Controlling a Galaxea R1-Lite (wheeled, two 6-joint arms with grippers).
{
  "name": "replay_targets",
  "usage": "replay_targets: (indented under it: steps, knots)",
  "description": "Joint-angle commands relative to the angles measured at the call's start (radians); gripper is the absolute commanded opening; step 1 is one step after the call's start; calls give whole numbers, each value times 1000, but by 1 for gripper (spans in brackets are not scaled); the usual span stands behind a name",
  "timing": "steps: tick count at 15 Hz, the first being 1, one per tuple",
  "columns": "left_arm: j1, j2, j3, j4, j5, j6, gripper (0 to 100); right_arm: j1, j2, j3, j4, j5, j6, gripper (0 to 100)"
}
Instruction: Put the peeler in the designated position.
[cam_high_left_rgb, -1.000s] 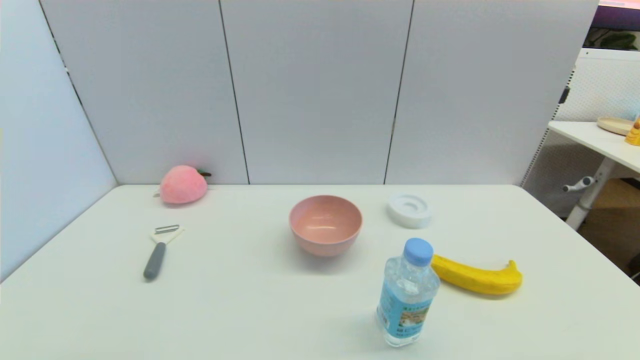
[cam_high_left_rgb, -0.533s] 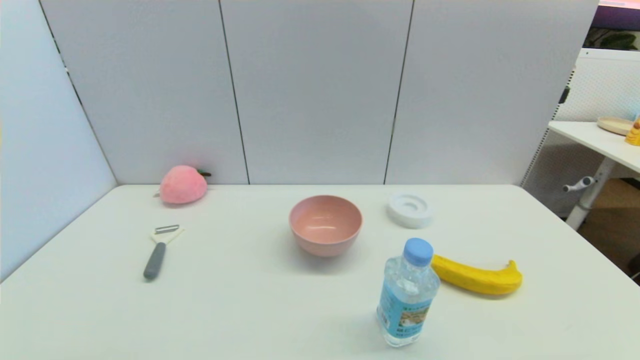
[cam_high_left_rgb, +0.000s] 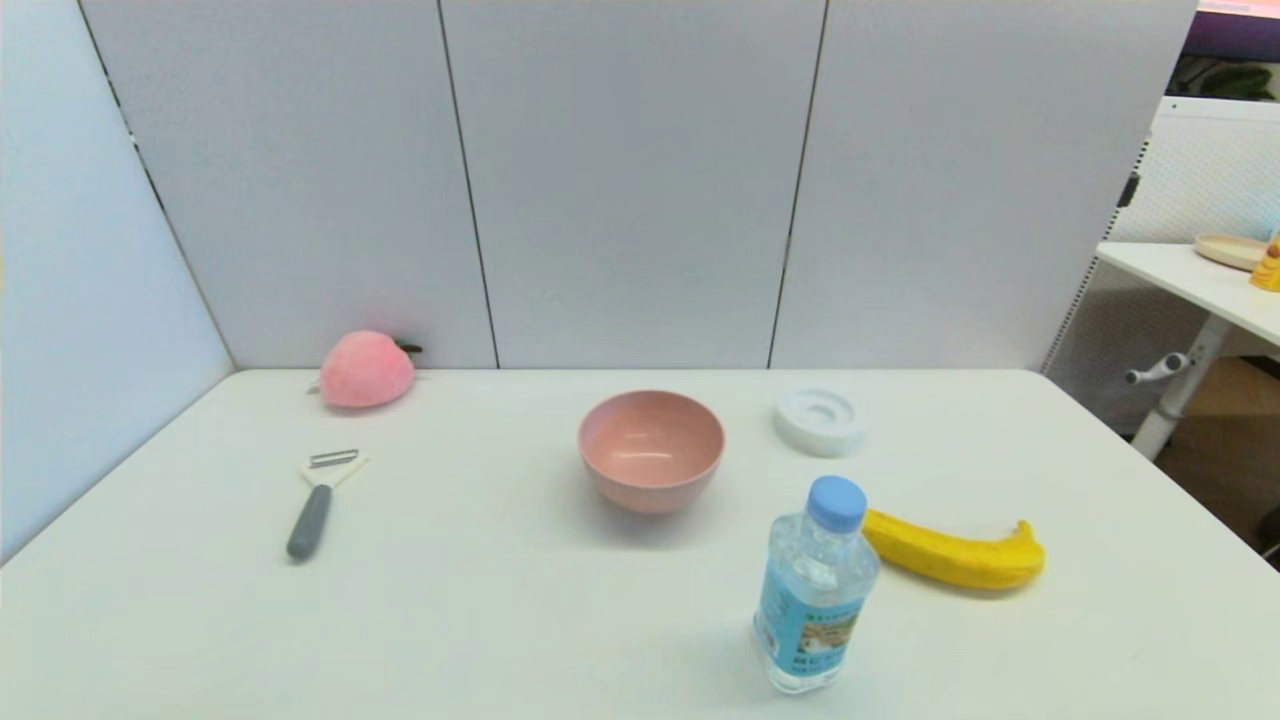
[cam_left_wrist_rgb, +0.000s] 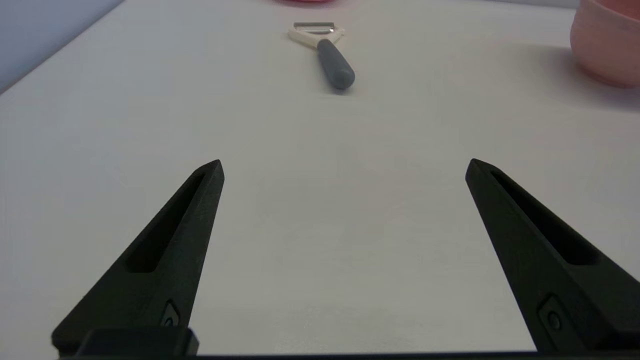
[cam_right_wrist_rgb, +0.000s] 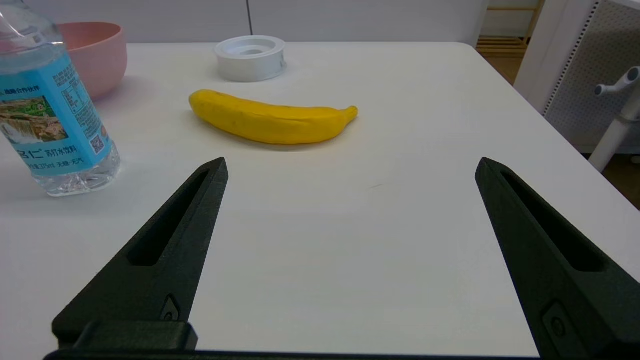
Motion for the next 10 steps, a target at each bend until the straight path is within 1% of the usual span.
replay_targets:
  steps: [1,5,7,10]
  knots:
    - [2,341,-273,10,-3,-10,100,0,1,0,-1,1,0,100]
    - [0,612,-557,19,-3,-7,100,0,1,0,-1,-1,0,100]
    - [-2,764,-731,84,-2,-7,100,0,1,0,-1,-1,0,100]
    - [-3,947,-935,171,-3,-5,100,0,1,0,-1,1,0,100]
